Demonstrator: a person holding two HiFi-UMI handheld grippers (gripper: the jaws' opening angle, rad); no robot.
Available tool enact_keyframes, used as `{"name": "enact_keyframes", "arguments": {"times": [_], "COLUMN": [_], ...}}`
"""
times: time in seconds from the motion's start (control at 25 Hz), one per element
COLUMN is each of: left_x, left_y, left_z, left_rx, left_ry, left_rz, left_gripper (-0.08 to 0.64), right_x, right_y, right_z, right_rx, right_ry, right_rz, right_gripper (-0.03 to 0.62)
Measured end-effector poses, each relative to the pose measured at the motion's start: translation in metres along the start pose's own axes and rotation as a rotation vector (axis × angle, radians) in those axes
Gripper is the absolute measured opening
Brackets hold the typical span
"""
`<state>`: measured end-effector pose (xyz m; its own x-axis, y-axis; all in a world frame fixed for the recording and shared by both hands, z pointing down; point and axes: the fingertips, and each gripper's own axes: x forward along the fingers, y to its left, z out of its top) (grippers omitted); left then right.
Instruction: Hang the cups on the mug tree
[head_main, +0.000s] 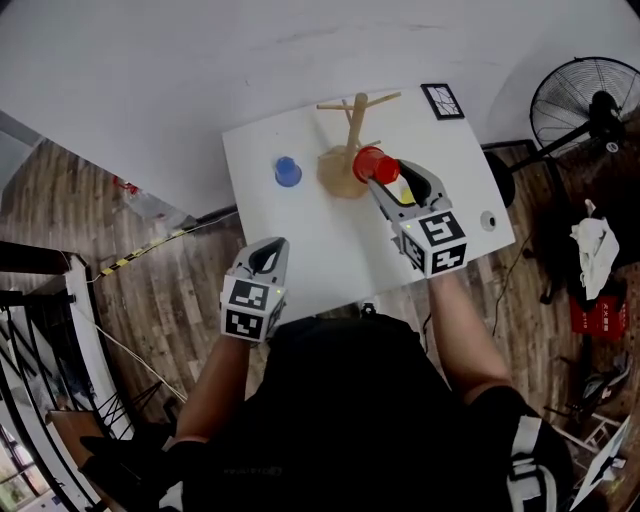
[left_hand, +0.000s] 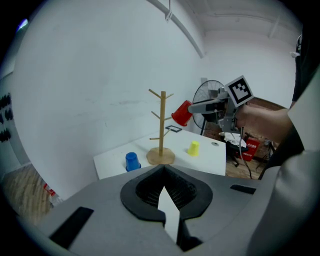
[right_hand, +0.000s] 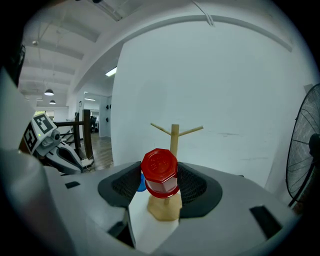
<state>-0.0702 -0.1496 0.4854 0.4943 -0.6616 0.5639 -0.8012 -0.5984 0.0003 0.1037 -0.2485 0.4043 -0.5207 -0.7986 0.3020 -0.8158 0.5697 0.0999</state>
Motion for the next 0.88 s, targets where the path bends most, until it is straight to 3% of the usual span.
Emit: {"name": "enact_keyframes", "arguments": {"times": [0.88], "left_x": [-0.013], "left_y": [0.001], "left_z": [-0.013], "left_rx": [-0.022], "left_ry": [0.007], "left_rz": [0.027], "left_gripper": [0.012], "right_x": [0.048], "right_y": [-0.003], "right_z": [-0.034], "right_rx": [-0.093], "right_ry": [0.131], "right_rz": [-0.048], "right_gripper": [0.224]}}
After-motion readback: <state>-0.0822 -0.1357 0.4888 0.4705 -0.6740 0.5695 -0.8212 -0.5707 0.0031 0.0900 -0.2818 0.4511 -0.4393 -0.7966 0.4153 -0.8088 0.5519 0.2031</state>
